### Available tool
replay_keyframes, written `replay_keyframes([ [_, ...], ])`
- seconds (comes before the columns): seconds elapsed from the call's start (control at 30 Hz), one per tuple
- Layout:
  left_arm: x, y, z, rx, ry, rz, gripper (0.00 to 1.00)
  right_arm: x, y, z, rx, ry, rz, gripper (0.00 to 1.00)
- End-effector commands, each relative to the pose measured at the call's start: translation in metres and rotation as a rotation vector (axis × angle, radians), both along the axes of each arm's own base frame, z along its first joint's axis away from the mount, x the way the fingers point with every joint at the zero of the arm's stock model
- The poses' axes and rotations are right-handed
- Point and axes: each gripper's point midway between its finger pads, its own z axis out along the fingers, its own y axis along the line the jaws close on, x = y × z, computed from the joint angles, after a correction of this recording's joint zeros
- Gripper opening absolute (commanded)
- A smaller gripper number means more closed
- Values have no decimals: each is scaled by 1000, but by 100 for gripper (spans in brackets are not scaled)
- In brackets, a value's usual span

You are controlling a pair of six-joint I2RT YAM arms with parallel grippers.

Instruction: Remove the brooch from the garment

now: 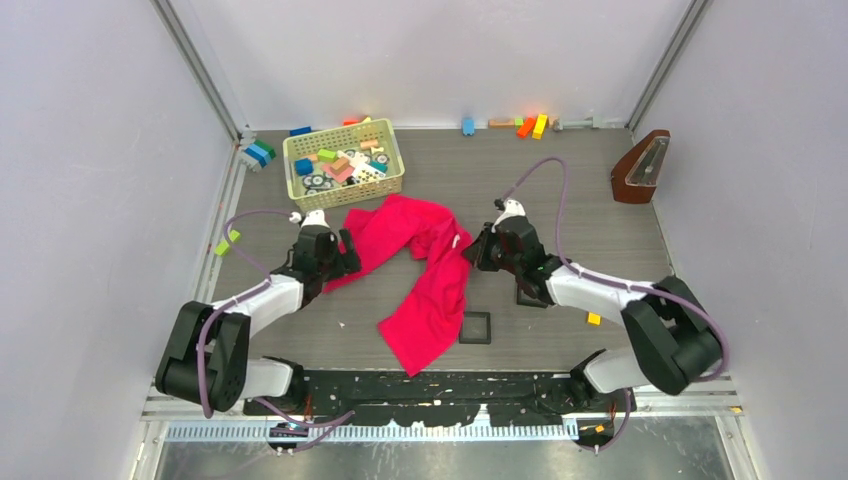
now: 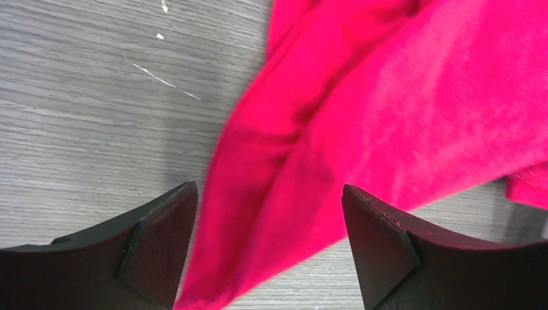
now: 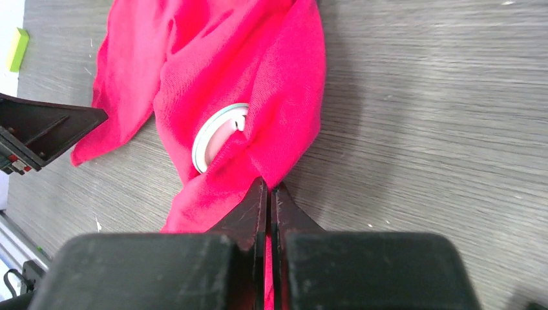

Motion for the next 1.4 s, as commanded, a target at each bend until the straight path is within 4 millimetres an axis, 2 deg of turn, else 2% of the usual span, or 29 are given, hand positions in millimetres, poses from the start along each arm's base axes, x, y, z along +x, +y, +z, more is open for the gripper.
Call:
replay_keyframes([
  [0.0,3,6,2,39,22,22,82,11,-26,25,-22,-112,-106,0],
  [0.07,3,-2,-2,17,30,-15,66,12,-32,29,-31,-124,-127,0],
  [0.1,3,-5,-3,14,39,-31,53,14,-36,31,-37,-131,-147,0],
  [0.13,3,-7,-4,10,49,-49,33,14,-38,30,-45,-128,-156,0],
  [0.17,3,-10,-4,6,55,-63,23,16,-42,30,-52,-129,-176,0],
  [0.2,3,-11,-4,3,57,-71,7,16,-45,29,-57,-124,-185,0],
  [0.23,4,-12,-2,1,54,-77,1,17,-46,29,-55,-123,-192,0],
  [0.33,4,-14,7,-44,17,-81,0,17,-45,31,-53,-119,-178,0],
  [0.4,4,-7,15,-65,-26,-46,0,18,-50,31,-74,-113,-201,0],
  [0.53,-3,19,28,-75,-117,76,0,22,-72,33,-96,-127,-307,0],
  [0.6,-6,16,39,-111,-180,61,0,22,-73,34,-78,-133,-315,0],
  [0.63,-7,4,47,-144,-211,-12,3,22,-72,34,-69,-137,-310,0],
  [0.7,-13,-22,57,-194,-241,-185,35,22,-68,33,-63,-129,-292,0],
  [0.77,-15,-28,55,-204,-211,-222,53,23,-64,30,-67,-115,-277,0],
  [0.83,-14,-23,48,-184,-171,-198,64,24,-62,27,-71,-104,-265,0],
  [0.93,-12,-29,38,-196,-120,-214,69,24,-58,24,-68,-95,-243,0],
  [1.03,-8,-39,27,-197,-59,-253,68,24,-57,22,-68,-92,-239,0],
  [1.2,-10,-66,10,-196,40,-376,48,24,-55,20,-70,-84,-232,1],
  [1.27,-11,-68,7,-167,54,-381,42,25,-54,19,-71,-81,-229,0],
  [1.37,-11,-64,7,-128,51,-366,40,25,-54,18,-70,-77,-227,0],
])
